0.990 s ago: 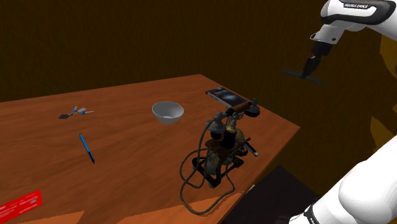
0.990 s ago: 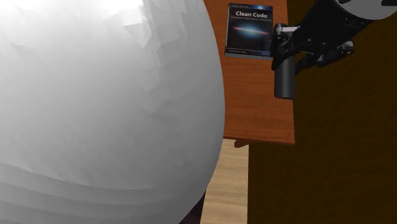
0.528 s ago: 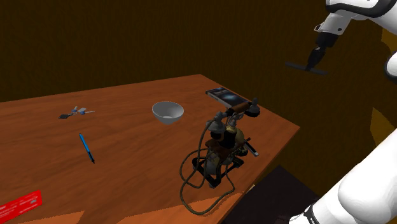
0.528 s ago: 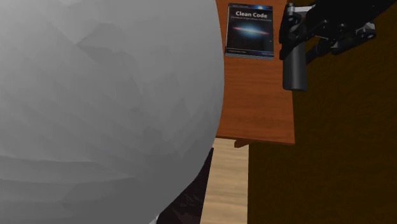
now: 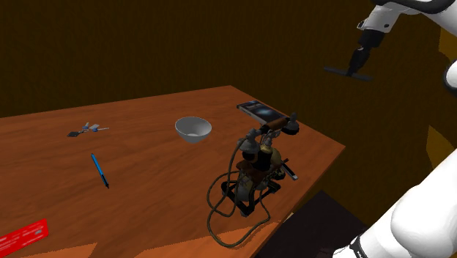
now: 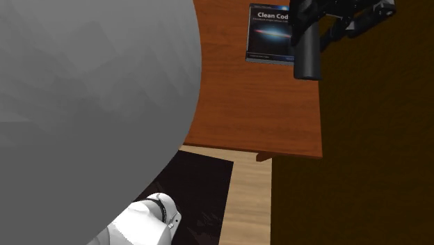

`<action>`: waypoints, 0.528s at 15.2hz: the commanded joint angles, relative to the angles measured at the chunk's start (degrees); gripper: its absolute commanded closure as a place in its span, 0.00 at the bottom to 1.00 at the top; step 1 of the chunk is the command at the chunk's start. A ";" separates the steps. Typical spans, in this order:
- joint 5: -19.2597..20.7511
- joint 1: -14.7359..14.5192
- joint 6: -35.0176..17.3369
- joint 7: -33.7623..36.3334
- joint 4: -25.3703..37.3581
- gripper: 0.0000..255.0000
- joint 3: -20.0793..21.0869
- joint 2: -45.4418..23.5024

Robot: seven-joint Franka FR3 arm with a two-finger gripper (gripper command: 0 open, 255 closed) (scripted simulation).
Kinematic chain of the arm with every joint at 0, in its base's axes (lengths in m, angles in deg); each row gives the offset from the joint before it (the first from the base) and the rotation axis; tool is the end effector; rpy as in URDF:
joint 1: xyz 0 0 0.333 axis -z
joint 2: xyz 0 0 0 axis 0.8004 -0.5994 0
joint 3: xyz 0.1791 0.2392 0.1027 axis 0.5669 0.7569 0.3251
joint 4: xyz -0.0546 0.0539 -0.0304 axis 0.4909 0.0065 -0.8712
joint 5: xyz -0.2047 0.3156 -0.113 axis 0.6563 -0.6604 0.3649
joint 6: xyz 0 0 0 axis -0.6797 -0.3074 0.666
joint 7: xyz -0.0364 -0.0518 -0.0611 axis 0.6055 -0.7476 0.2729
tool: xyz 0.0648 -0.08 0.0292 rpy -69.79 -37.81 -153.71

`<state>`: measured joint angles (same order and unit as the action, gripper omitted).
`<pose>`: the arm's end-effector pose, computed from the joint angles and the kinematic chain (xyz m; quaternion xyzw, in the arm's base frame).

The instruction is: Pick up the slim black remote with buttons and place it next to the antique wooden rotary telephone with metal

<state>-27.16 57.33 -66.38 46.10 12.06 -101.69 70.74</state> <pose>0.4131 -0.3203 0.6995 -0.9990 -0.0155 0.0055 0.0408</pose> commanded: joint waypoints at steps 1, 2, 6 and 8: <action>0.18 -1.55 0.03 3.13 -0.27 1.00 1.52 0.60; 0.30 -2.34 -0.16 4.72 -0.71 1.00 2.35 1.00; 0.31 -5.33 -0.78 10.78 -1.60 1.00 5.44 1.73; 0.10 -6.68 -1.00 13.64 -1.56 1.00 6.91 1.62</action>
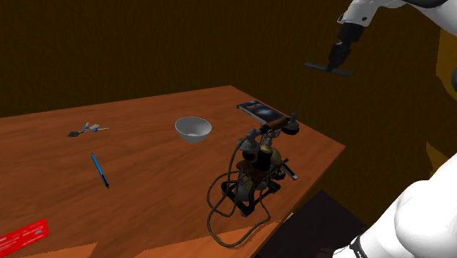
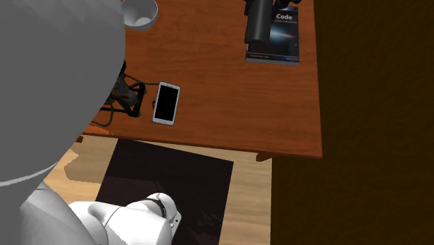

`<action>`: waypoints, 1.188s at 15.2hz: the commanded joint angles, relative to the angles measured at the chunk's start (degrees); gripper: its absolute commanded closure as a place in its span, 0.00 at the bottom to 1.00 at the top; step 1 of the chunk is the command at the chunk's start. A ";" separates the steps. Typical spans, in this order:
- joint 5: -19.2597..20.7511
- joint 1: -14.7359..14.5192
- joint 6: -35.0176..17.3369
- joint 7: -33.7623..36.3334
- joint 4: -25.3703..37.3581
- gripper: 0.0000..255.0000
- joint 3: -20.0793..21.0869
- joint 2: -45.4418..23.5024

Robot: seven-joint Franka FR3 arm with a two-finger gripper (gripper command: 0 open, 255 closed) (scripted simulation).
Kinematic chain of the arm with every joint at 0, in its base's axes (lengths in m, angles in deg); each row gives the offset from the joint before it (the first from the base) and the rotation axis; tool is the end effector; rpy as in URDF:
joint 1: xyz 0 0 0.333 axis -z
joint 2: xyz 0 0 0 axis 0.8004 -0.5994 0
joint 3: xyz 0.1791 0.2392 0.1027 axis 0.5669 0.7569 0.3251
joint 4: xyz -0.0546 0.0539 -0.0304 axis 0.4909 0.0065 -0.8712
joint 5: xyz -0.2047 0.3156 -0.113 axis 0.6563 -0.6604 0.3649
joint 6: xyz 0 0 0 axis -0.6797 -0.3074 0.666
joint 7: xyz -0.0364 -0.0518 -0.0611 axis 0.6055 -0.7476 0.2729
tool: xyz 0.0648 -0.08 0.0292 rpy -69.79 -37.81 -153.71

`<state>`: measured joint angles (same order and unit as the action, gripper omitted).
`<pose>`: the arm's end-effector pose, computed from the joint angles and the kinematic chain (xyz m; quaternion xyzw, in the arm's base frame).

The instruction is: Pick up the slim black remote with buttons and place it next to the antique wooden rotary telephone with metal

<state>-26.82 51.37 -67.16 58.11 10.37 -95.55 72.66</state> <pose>0.4611 -0.2292 0.7028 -0.9990 -0.0156 0.0055 0.0405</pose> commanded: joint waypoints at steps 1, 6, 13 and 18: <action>-0.39 -1.37 -0.31 3.01 0.28 1.00 1.47 -0.46; -1.51 -4.48 -0.51 9.59 2.27 1.00 4.69 -2.37; -3.76 -8.41 0.28 17.87 9.07 1.00 8.30 -8.07; -5.84 -10.59 2.28 23.29 17.92 1.00 10.37 -14.70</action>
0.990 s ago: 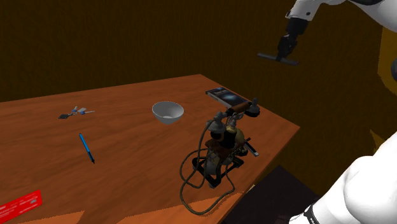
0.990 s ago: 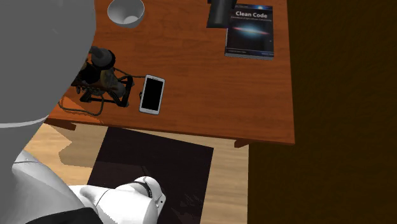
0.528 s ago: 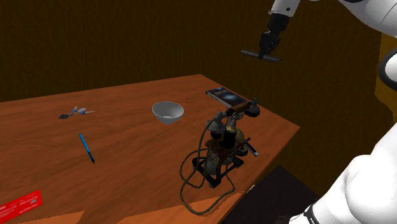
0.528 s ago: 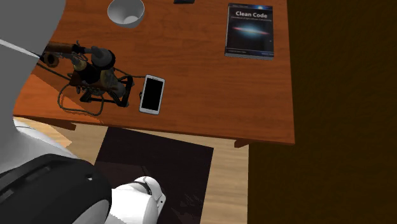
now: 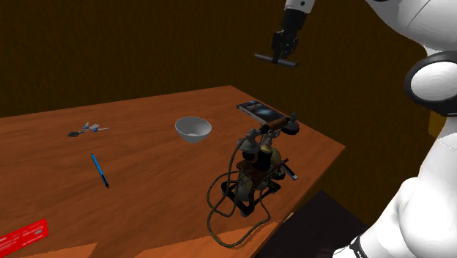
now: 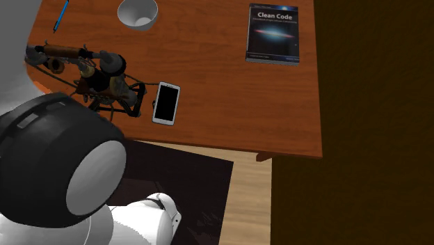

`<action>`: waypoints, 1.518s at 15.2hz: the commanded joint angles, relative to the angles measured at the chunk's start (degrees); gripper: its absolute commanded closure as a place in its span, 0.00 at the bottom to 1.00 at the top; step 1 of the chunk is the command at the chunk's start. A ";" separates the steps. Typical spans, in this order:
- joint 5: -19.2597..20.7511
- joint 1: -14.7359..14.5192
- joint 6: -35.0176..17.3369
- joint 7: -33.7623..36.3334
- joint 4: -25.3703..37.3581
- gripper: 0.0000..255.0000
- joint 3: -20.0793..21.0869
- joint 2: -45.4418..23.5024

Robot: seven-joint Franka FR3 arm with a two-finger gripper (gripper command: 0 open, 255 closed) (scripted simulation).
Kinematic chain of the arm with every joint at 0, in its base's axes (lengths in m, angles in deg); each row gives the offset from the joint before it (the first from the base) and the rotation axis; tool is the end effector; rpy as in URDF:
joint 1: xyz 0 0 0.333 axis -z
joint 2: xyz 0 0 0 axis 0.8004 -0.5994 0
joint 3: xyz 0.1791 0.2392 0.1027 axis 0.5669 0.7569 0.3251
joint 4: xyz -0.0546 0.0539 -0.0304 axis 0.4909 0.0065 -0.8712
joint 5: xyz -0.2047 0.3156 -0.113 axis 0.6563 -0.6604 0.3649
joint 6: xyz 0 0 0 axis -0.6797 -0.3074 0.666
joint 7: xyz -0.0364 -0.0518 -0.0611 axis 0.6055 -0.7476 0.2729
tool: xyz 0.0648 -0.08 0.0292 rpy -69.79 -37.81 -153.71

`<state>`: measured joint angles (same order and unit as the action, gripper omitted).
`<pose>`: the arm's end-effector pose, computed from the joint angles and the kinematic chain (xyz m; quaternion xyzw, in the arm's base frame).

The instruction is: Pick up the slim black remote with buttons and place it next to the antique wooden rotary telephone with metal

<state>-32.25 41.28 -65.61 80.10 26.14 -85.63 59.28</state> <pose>0.5769 -0.0203 0.7000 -0.9991 -0.0151 0.0056 0.0404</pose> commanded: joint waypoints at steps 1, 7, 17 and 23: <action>-0.90 -0.84 1.39 2.36 4.55 1.00 0.82 -3.02; -4.41 -1.10 7.72 8.68 24.83 1.00 3.19 -16.52; -1.00 -5.52 -7.15 7.67 -0.61 1.00 2.58 -5.94; -0.18 -6.48 -13.19 7.46 -9.20 1.00 2.65 -3.31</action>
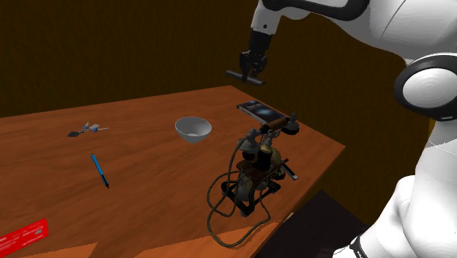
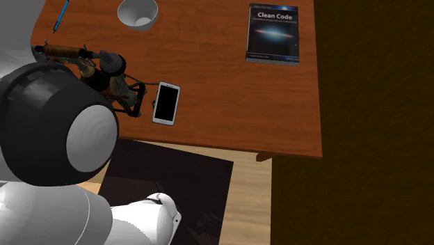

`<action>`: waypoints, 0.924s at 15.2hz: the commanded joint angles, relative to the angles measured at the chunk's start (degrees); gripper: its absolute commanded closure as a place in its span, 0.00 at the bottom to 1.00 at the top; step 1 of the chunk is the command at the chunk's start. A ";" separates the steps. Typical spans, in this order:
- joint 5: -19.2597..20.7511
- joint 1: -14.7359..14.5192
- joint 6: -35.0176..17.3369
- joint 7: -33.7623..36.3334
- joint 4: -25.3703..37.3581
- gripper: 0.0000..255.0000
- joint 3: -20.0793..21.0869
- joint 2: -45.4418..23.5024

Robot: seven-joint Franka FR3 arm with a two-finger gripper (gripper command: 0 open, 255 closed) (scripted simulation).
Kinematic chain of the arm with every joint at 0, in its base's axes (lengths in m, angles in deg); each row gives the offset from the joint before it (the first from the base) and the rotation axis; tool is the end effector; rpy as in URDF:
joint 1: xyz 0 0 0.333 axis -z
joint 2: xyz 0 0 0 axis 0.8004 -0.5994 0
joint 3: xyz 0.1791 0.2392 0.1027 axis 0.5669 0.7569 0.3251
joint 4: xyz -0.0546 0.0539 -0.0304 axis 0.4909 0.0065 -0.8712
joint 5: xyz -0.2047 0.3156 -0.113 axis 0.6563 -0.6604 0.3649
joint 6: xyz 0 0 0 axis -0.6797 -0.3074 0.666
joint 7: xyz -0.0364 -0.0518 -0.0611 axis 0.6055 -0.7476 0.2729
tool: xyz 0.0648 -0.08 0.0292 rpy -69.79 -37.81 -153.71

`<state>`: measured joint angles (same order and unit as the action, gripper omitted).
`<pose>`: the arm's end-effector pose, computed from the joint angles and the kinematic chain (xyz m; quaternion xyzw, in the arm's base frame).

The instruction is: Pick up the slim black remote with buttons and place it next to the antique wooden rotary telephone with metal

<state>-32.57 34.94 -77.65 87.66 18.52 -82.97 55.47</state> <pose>0.6229 0.0703 0.6179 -0.9991 -0.0146 0.0060 0.0406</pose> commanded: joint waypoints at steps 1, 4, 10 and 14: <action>0.24 -0.25 -2.08 -0.13 -2.82 1.00 0.01 0.82; 0.47 -0.54 -4.78 -0.25 -6.33 1.00 0.06 1.64; 0.74 -0.97 -9.87 -0.51 -12.46 1.00 0.16 2.72; 0.79 -1.16 -13.09 -0.73 -16.03 1.00 0.22 3.08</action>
<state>-31.77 33.77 -89.86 87.07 3.40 -82.74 58.47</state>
